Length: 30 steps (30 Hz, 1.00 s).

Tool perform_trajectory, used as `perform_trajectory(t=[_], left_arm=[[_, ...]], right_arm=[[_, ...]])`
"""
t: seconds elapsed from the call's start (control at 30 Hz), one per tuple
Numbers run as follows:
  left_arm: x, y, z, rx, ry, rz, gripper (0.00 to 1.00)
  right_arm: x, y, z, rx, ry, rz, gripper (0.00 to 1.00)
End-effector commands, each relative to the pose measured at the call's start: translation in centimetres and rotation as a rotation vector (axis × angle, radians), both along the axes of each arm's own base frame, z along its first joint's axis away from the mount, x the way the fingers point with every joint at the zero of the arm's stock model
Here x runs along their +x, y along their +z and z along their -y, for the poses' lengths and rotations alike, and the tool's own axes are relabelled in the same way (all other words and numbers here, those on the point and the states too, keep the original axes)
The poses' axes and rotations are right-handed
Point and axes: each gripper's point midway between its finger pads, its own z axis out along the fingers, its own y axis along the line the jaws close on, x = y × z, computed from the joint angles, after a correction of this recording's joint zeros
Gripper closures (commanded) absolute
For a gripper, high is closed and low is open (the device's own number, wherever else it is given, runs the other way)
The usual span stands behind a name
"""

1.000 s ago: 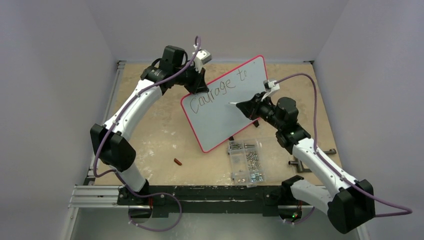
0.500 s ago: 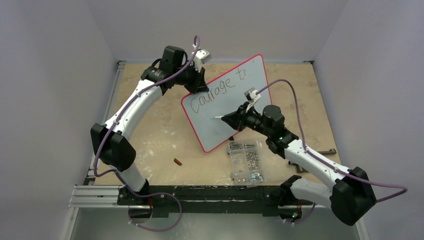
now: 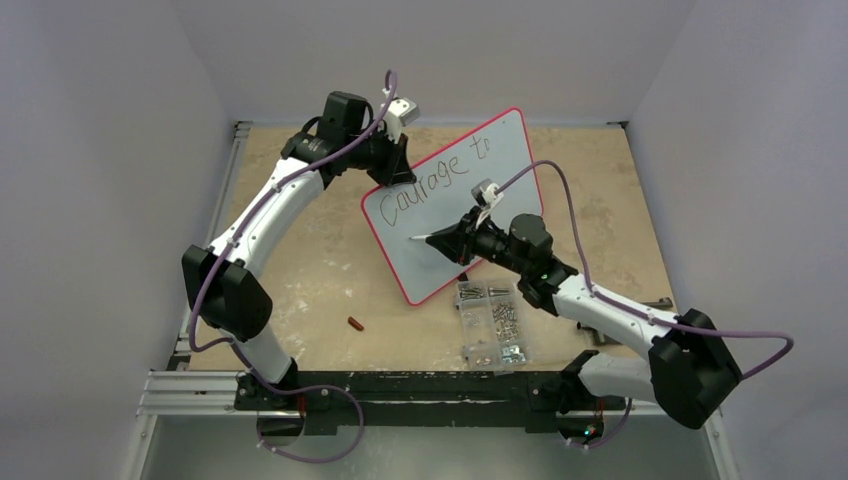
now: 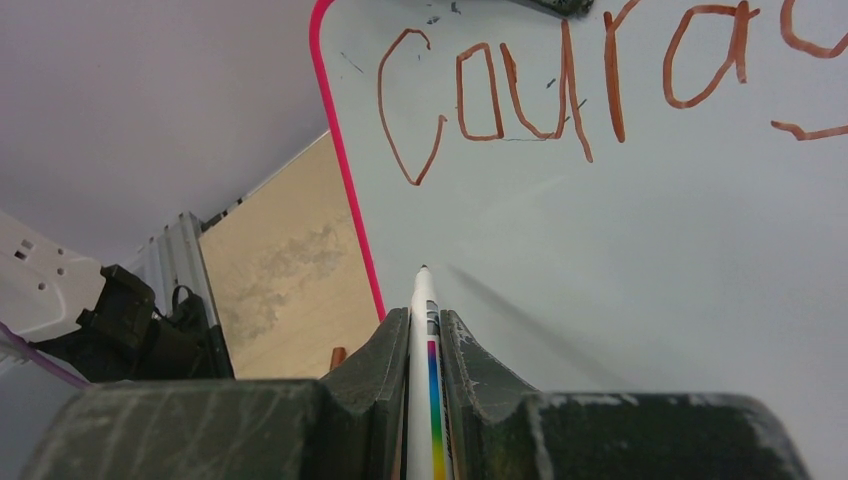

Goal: Write a sentence on the whiteboard

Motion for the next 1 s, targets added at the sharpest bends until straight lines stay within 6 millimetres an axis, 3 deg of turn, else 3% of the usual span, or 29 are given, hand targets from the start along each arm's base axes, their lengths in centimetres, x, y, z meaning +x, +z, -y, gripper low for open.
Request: perform_trajectory(t=[0.0,0.4,0.97], left_arm=[[0.8,-3.7,-2.5,0.149,0.072,-0.03,1.0],[0.7,-3.7,-2.5,0.141,0.074,-0.042,1.0],[0.9,-3.9,-2.3,0.136,0.075,-0.047,1.0]], right_arm=[[0.9,2.1,-0.8,0.049,-0.014,0.071,1.0],[2.2,1.5,-1.4,0.037,-0.041,0.066,1.0],[2.3,-1.9,-2.8,-0.025,-0.016,-0.004,1.0]])
